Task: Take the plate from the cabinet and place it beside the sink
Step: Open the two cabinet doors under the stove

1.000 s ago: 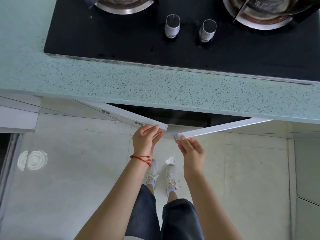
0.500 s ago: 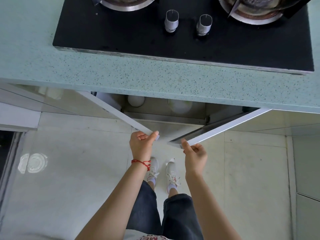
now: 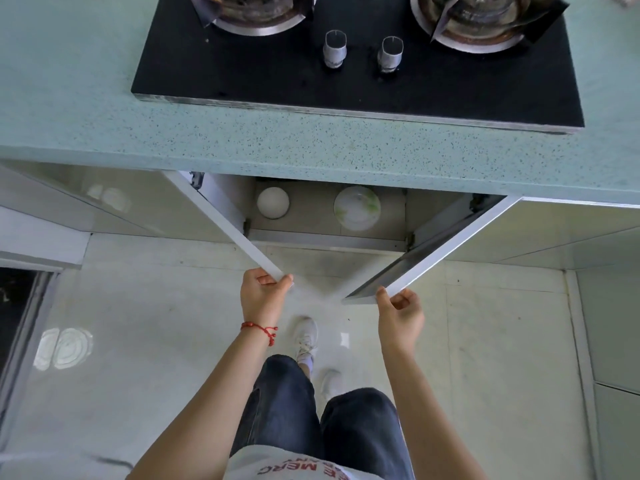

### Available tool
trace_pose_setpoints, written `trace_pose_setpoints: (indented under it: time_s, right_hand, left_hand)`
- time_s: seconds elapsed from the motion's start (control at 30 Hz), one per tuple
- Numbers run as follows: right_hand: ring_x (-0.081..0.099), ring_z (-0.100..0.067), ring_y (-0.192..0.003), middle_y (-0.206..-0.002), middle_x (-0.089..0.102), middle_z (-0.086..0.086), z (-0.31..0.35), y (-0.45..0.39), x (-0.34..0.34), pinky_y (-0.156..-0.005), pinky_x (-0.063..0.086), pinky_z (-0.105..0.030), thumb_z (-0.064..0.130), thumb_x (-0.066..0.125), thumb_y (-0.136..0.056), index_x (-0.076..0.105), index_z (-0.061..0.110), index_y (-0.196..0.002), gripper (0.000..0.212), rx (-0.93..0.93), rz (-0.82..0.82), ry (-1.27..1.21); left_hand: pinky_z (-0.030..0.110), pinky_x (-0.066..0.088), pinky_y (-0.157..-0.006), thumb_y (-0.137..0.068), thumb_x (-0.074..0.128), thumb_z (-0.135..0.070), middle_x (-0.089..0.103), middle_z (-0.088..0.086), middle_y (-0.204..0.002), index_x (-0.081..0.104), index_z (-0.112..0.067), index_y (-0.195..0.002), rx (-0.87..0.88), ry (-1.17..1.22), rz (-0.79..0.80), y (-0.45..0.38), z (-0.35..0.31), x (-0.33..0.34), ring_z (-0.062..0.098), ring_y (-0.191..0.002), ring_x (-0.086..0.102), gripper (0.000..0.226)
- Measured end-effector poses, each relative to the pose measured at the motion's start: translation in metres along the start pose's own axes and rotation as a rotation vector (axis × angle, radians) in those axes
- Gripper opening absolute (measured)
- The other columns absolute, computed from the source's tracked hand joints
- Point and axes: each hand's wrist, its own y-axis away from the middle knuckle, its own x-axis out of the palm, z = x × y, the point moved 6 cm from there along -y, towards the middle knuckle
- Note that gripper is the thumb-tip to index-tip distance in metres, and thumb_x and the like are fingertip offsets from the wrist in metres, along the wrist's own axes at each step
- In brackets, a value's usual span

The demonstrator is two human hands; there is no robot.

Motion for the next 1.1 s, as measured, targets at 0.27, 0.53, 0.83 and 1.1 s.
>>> trace_pose_setpoints:
  time_s: [0.27, 0.53, 0.83, 1.1]
  right_hand:
    - [0.043, -0.010, -0.055, -0.060, 0.044, 0.006, -0.017, 0.007, -0.040, -0.051, 0.037, -0.014, 0.019, 0.064, -0.081, 0.049, 0.013, -0.080, 0.017, -0.080, -0.007, 0.069]
    - [0.040, -0.011, -0.054, -0.060, 0.042, 0.005, -0.031, 0.009, -0.075, -0.052, 0.034, -0.019, 0.020, 0.062, -0.082, 0.048, 0.013, -0.078, 0.016, -0.138, -0.001, 0.141]
    - [0.030, -0.019, -0.053, -0.059, 0.038, -0.006, -0.041, 0.014, -0.116, -0.047, 0.028, -0.019, 0.014, 0.060, -0.082, 0.043, 0.009, -0.060, 0.029, -0.169, -0.107, 0.222]
    - [0.056, -0.047, -0.093, -0.091, 0.063, -0.034, -0.039, 0.026, -0.134, -0.085, 0.046, -0.048, 0.014, 0.059, -0.083, 0.057, -0.013, -0.096, 0.030, -0.101, -0.209, 0.261]
  left_hand:
    - [0.021, 0.046, -0.060, -0.071, 0.071, -0.010, 0.060, -0.002, -0.069, 0.054, -0.008, -0.085, -0.030, -0.098, -0.068, 0.008, 0.027, -0.037, 0.019, -0.070, 0.062, 0.021]
    - [0.028, 0.047, -0.073, -0.071, 0.072, -0.016, 0.066, 0.006, -0.082, 0.061, -0.007, -0.086, -0.020, -0.209, -0.163, 0.018, 0.036, -0.069, 0.019, -0.076, 0.060, 0.020]
    - [0.028, 0.045, -0.077, -0.073, 0.070, -0.013, 0.070, 0.017, -0.088, 0.066, -0.002, -0.084, 0.003, -0.271, -0.216, 0.028, 0.039, -0.110, 0.027, -0.082, 0.063, 0.016]
    - [0.025, 0.041, -0.076, -0.077, 0.066, -0.013, 0.072, 0.017, -0.089, 0.068, -0.004, -0.084, 0.011, -0.320, -0.215, 0.033, 0.042, -0.152, 0.020, -0.076, 0.059, 0.012]
